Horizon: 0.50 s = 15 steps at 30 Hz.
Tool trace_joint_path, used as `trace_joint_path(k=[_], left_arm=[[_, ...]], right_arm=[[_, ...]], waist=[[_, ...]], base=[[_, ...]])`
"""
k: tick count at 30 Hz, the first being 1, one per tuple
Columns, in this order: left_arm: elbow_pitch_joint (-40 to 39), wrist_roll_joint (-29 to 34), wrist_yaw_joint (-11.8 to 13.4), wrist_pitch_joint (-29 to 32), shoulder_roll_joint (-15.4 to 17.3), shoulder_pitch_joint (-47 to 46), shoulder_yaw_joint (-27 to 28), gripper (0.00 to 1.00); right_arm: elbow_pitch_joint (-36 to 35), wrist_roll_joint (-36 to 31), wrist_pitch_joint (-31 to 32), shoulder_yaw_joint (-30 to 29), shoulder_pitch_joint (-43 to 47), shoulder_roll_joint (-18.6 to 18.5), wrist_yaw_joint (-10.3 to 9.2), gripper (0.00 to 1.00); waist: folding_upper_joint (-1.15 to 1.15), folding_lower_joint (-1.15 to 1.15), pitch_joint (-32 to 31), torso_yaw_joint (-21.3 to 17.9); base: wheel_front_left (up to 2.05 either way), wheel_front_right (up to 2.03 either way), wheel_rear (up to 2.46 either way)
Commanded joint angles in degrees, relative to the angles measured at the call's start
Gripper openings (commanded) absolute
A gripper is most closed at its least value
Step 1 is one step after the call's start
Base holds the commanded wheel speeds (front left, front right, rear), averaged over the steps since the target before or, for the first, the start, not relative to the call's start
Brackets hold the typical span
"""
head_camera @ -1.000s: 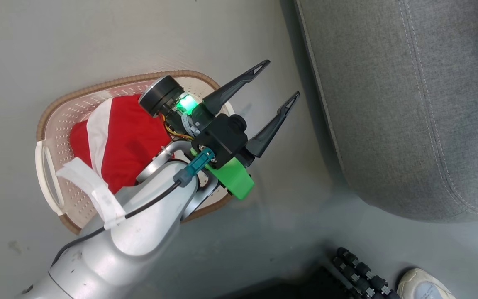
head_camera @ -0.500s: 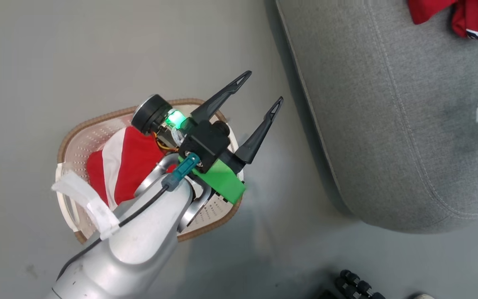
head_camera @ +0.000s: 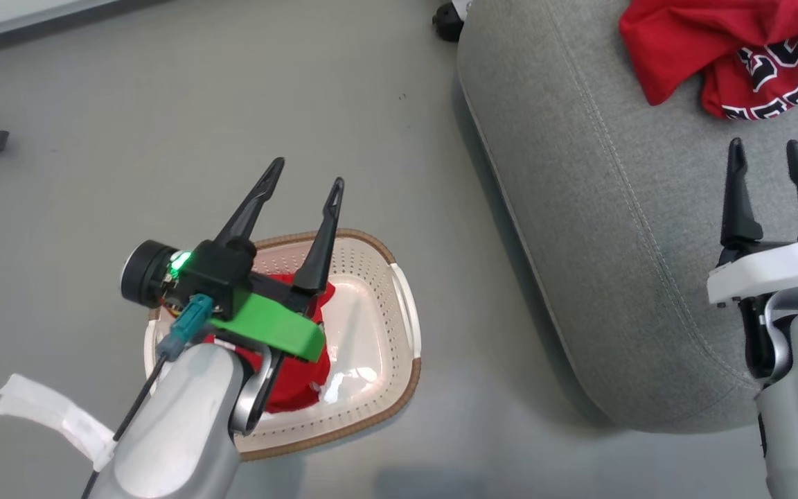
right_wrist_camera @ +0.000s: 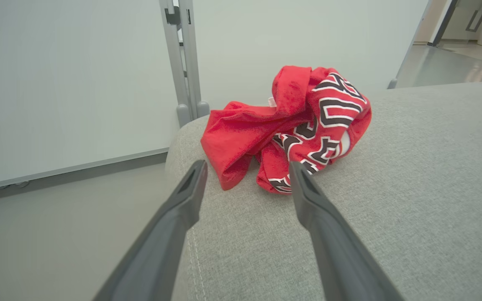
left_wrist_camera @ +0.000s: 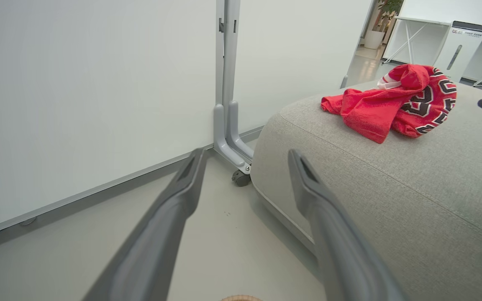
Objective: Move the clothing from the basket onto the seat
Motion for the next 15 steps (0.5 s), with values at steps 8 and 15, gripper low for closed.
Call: trace_joint_path(k=[8,15], left_arm=[[-1.6,0.6,-0.2,0.0,-2.5,7.2,10.3,1.00],[-2.4,2.9,-1.5,0.0,-5.0,10.7,17.6,1.00]], right_arm=[[-5.9,0.4,0.0,6.0,5.0,2.1,-0.04,1.00],[-8.8,-0.3,0.0,9.6,7.2,3.4,-0.04,1.00]], waist=[[0.00,0.00,-6.8,7.0],[0.00,0.00,-9.3,10.9]], base=[[0.00,0.00,0.00],[0.00,0.00,0.00]])
